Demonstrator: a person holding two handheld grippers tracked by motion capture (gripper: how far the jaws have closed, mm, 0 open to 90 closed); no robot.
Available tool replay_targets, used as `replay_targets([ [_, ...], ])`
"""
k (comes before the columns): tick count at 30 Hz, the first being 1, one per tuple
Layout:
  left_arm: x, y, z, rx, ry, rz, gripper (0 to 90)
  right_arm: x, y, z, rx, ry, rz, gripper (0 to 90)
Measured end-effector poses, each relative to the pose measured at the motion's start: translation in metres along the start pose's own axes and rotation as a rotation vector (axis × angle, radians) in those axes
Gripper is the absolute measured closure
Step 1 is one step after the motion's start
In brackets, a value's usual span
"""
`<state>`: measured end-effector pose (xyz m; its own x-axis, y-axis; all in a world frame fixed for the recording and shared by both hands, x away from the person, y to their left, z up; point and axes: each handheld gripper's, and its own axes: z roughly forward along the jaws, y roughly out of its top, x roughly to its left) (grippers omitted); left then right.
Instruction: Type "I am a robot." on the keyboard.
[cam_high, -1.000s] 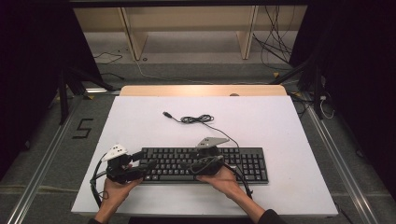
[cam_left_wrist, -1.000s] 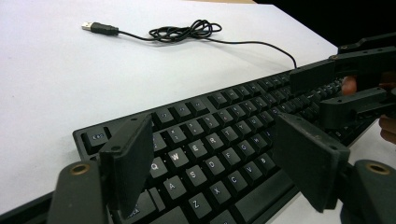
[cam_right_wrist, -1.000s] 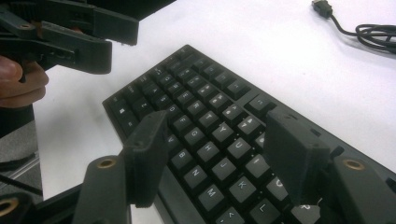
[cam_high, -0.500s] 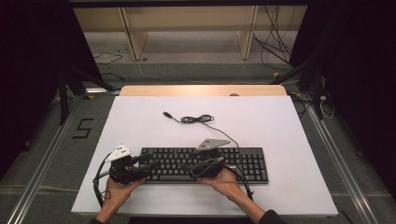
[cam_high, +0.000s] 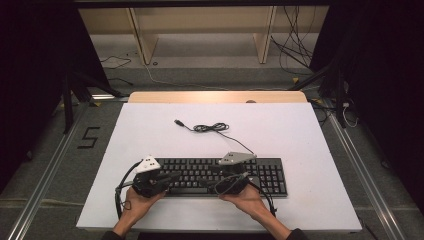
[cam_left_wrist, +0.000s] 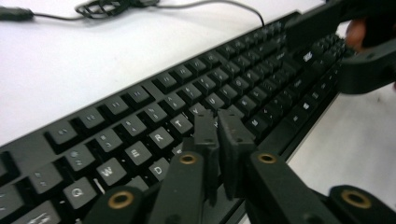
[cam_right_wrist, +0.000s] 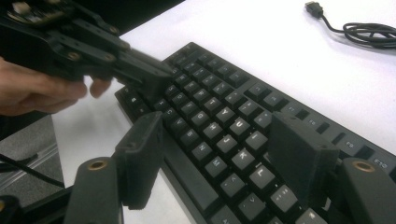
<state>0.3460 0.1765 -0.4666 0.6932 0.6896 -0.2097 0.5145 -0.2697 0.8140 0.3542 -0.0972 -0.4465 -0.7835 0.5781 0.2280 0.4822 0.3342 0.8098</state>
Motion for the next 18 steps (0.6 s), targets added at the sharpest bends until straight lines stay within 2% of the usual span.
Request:
replay_targets([
  [4, 0.0, 0.0, 0.008, 0.027, -0.013, -0.011, 88.8, -0.001, -0.001, -0.004, -0.006, -0.002, 0.005, 36.1],
  [12, -0.007, 0.003, 0.024, 0.083, -0.032, 0.009, 88.9, 0.0, -0.003, -0.01, -0.015, -0.004, 0.01, 35.7],
  [18, -0.007, 0.003, 0.026, 0.097, -0.032, 0.01, 88.8, -0.001, -0.004, -0.013, -0.023, -0.004, 0.008, 35.6],
])
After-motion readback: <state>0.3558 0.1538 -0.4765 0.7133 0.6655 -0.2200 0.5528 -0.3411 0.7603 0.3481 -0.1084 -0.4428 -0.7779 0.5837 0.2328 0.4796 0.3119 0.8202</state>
